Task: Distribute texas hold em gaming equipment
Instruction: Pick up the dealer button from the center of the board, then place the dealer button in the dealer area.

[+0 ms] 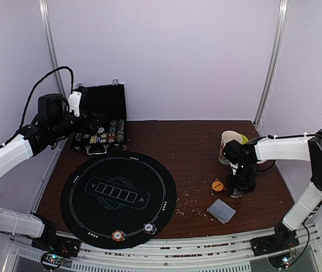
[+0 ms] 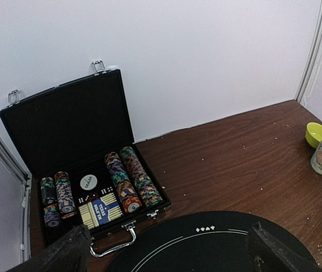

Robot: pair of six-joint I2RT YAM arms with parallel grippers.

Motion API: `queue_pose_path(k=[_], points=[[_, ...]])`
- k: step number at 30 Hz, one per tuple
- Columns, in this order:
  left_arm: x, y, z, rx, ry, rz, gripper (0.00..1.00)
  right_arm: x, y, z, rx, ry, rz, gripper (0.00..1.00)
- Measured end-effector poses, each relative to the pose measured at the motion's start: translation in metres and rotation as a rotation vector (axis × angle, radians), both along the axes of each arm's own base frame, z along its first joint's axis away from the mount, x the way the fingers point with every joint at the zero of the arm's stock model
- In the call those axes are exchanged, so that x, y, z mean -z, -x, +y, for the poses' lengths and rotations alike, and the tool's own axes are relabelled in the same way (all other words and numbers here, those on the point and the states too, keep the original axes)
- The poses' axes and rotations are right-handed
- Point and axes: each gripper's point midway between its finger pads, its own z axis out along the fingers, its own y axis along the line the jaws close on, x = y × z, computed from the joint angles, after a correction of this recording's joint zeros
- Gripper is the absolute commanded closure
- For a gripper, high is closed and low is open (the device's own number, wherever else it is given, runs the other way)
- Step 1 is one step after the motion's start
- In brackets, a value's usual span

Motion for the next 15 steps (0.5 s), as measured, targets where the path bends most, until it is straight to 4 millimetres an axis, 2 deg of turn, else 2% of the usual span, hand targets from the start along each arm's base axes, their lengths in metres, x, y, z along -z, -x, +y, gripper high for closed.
queue_pose_path(k=[4, 6, 8, 11, 14, 15], points=[[0.0, 0.0, 0.0, -0.001, -0.005, -0.001, 0.02, -0.028, -0.014, -0.001, 0.001, 0.023, -0.056, 0.66], [0.002, 0.001, 0.001, -0.002, -0.006, 0.001, 0.02, -0.052, -0.026, 0.003, 0.002, 0.013, -0.105, 0.69], [0.005, 0.003, 0.002, -0.002, -0.009, 0.006, 0.02, -0.083, -0.042, 0.015, -0.004, -0.016, -0.174, 0.7], [0.008, 0.004, 0.002, -0.003, -0.012, 0.018, 0.02, -0.127, -0.061, 0.052, -0.053, -0.087, -0.282, 0.71], [0.011, 0.005, 0.003, -0.005, -0.009, 0.031, 0.02, -0.172, -0.078, 0.118, -0.164, -0.18, -0.392, 0.71], [0.012, 0.005, 0.003, -0.006, -0.007, 0.036, 0.02, -0.185, -0.083, 0.147, -0.208, -0.215, -0.43, 0.71]])
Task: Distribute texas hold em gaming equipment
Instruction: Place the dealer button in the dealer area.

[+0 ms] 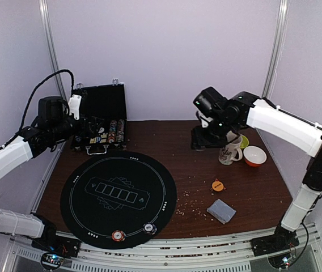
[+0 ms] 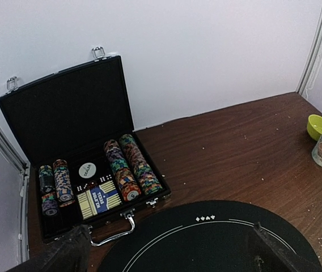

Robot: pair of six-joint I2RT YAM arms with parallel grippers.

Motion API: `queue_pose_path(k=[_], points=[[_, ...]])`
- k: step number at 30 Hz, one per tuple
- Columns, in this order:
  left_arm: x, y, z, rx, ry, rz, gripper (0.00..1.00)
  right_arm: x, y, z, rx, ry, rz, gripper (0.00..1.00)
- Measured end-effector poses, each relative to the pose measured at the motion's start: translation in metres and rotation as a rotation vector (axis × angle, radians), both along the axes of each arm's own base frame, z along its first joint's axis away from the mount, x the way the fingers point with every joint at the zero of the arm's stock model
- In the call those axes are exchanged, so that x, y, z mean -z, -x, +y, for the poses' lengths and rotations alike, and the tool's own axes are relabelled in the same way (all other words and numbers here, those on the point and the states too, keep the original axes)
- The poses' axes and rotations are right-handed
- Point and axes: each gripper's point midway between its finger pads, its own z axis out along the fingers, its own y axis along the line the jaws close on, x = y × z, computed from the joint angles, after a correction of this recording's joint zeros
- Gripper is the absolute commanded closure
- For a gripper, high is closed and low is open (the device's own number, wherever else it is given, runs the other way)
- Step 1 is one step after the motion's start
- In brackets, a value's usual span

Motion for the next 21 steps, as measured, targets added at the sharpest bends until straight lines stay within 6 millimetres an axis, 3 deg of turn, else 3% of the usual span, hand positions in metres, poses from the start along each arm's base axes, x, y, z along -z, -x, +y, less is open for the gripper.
queue_pose_path(k=[2, 4, 6, 9, 14, 18, 21], points=[[0.002, 0.001, 0.0, -0.003, 0.005, 0.013, 0.02, -0.015, -0.009, 0.059, -0.092, -0.039, -0.071, 0.71], [0.004, 0.002, 0.0, -0.006, 0.009, 0.025, 0.02, -0.012, -0.013, 0.104, -0.161, -0.052, -0.094, 0.71], [0.006, 0.002, 0.0, -0.005, 0.015, 0.034, 0.02, 0.002, -0.019, 0.147, -0.214, -0.073, -0.102, 0.72], [0.009, 0.005, 0.001, -0.007, 0.018, 0.054, 0.02, 0.041, -0.03, 0.186, -0.257, -0.065, -0.084, 0.72], [0.008, 0.007, 0.002, -0.009, 0.026, 0.055, 0.02, 0.113, -0.049, 0.204, -0.261, 0.01, -0.047, 0.75], [0.008, 0.007, 0.002, -0.01, 0.028, 0.058, 0.02, 0.149, -0.057, 0.212, -0.266, 0.029, -0.034, 0.77], [0.009, 0.007, 0.002, -0.011, 0.027, 0.061, 0.02, 0.164, -0.06, 0.22, -0.271, 0.019, -0.031, 0.77]])
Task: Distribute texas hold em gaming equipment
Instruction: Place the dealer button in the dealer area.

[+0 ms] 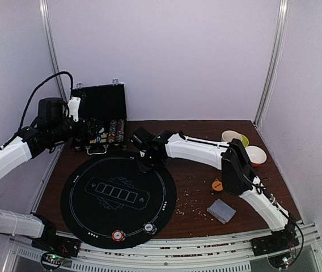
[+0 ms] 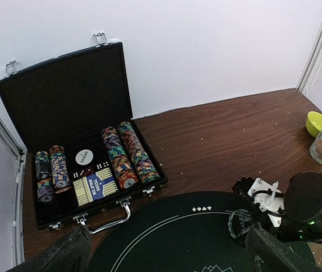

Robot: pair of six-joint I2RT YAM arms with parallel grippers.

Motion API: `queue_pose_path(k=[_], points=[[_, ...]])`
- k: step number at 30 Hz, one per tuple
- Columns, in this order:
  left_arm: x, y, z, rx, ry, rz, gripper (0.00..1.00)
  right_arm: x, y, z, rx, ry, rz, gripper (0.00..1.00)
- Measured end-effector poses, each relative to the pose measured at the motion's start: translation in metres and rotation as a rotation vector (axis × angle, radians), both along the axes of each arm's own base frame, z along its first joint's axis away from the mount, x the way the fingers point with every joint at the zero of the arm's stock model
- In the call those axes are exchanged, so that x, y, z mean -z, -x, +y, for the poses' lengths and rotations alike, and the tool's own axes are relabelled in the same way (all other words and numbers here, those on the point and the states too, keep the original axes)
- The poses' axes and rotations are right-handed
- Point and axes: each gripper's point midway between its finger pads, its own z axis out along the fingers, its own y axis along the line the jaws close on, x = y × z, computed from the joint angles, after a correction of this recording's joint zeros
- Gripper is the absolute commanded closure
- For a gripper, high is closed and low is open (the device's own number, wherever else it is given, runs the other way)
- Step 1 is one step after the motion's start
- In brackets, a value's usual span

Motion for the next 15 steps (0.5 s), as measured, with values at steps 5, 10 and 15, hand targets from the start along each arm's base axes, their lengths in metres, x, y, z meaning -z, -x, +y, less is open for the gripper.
queue_pose_path(k=[5, 10, 15], points=[[0.003, -0.001, 0.0, 0.0, -0.003, 0.009, 0.02, 0.014, -0.005, 0.007, 0.002, -0.008, -0.007, 0.68], [0.003, -0.001, 0.0, 0.0, -0.003, 0.009, 0.02, 0.014, -0.01, 0.014, 0.011, -0.029, -0.035, 0.53], [0.003, -0.001, 0.0, 0.0, -0.003, 0.009, 0.02, 0.013, -0.014, 0.02, 0.017, -0.053, -0.057, 0.0]])
